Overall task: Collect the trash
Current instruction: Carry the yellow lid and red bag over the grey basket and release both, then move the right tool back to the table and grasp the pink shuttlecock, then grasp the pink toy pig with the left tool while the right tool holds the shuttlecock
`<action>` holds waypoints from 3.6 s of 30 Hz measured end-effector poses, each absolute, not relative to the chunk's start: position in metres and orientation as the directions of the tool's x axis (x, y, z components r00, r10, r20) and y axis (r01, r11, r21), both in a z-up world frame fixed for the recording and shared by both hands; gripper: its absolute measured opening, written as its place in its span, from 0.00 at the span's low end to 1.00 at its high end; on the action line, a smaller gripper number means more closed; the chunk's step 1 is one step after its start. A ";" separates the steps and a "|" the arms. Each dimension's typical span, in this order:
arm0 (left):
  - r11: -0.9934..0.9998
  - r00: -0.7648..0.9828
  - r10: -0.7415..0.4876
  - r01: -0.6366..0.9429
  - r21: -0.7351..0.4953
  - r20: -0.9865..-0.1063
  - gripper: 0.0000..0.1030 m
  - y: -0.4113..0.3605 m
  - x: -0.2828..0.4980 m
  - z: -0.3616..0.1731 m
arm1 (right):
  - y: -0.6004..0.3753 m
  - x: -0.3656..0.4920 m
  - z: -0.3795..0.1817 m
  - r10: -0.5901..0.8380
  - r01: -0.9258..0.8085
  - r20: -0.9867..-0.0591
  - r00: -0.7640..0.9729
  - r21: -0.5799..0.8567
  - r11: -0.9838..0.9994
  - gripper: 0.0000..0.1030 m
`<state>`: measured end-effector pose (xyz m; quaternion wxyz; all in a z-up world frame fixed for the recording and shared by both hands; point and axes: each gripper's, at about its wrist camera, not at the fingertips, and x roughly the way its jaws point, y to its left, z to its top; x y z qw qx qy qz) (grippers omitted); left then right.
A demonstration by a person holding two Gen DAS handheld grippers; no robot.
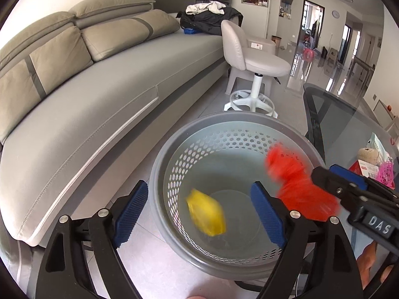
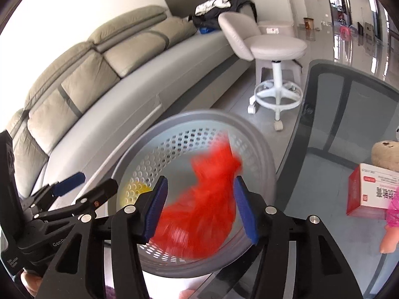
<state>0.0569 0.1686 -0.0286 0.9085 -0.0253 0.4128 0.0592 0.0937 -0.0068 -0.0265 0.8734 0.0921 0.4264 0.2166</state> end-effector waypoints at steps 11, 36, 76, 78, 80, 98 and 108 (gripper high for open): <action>0.991 0.655 0.101 -0.134 0.015 -0.749 0.80 0.167 0.058 -0.029 | -0.014 0.091 -0.027 0.450 -0.287 -0.703 0.551 0.347 0.893 0.51; 0.999 0.714 0.048 -0.038 0.030 -0.698 0.80 0.115 0.032 -0.010 | -0.079 0.051 -0.005 0.363 -0.205 -0.675 0.642 0.305 0.930 0.51; 0.981 0.709 -0.142 0.192 -0.004 -0.690 0.83 -0.045 0.065 -0.016 | -0.229 0.034 -0.046 0.138 -0.152 -0.733 0.666 0.048 0.987 0.62; 0.981 0.709 -0.140 0.194 0.001 -0.691 0.83 -0.046 0.065 -0.017 | -0.223 0.039 -0.049 0.137 -0.171 -0.733 0.666 0.030 0.985 0.62; 0.981 0.705 -0.136 0.196 0.007 -0.696 0.83 -0.046 0.067 -0.019 | -0.218 0.042 -0.050 0.136 -0.188 -0.731 0.669 0.011 0.982 0.62; 0.978 0.670 -0.127 0.208 0.020 -0.731 0.83 -0.050 0.073 -0.037 | -0.200 0.067 -0.051 0.183 -0.230 -0.716 0.674 0.033 0.973 0.46; 0.965 0.661 -0.173 0.261 0.007 -0.730 0.83 -0.067 0.059 -0.039 | -0.232 0.053 -0.032 0.218 -0.138 -0.678 0.702 0.170 0.976 0.44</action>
